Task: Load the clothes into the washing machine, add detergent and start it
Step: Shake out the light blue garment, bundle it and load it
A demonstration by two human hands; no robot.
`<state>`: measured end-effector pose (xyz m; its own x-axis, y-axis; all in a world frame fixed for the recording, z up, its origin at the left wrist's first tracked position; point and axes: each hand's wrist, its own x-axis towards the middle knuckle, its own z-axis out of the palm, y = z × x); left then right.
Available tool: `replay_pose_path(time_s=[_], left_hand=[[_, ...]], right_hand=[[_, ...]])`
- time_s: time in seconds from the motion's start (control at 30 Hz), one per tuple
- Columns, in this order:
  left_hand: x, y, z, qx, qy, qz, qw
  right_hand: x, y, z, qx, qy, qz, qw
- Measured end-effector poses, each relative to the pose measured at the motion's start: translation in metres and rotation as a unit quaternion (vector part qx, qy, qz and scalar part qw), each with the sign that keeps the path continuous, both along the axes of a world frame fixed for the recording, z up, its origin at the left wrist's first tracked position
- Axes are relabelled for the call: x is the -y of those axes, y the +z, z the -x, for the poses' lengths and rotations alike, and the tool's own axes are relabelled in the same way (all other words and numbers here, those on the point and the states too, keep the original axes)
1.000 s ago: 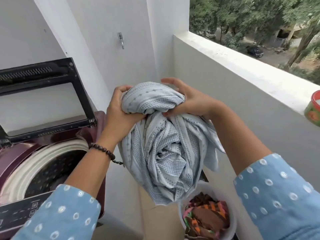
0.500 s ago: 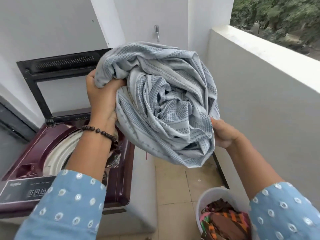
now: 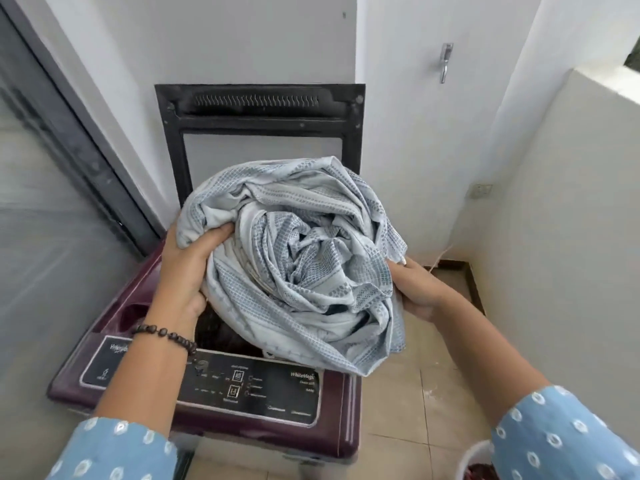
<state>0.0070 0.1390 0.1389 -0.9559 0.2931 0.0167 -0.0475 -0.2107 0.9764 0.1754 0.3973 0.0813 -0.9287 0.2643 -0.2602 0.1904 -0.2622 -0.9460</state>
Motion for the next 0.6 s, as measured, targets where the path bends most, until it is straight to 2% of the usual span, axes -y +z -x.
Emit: replay_pose_path(time_s=[0.2,0.3,0.4,0.47,0.53,0.57,0.6], left_hand=[[0.046,-0.057,0.071,0.040,0.017,0.023,0.999],[0.061,-0.088,0.098,0.066,-0.013,0.088,0.994],[0.068,-0.119,0.110,0.101,-0.080,0.206,0.970],[0.071,-0.141,0.118,0.099,-0.171,0.345,0.917],[0.071,-0.158,0.125,0.093,-0.258,0.477,0.835],[0.070,-0.163,0.128,0.089,-0.285,0.521,0.799],[0.065,-0.161,0.127,0.080,-0.300,0.546,0.778]], right_hand=[[0.039,-0.023,0.090,0.072,0.000,-0.065,0.995],[0.051,-0.032,0.124,0.117,0.005,-0.142,0.983],[0.056,-0.043,0.151,0.153,0.007,-0.191,0.969],[0.059,-0.049,0.167,0.168,0.033,-0.224,0.959],[0.066,-0.051,0.180,0.204,0.050,-0.228,0.951],[0.068,-0.052,0.185,0.215,0.058,-0.228,0.948],[0.071,-0.052,0.189,0.219,0.065,-0.235,0.945]])
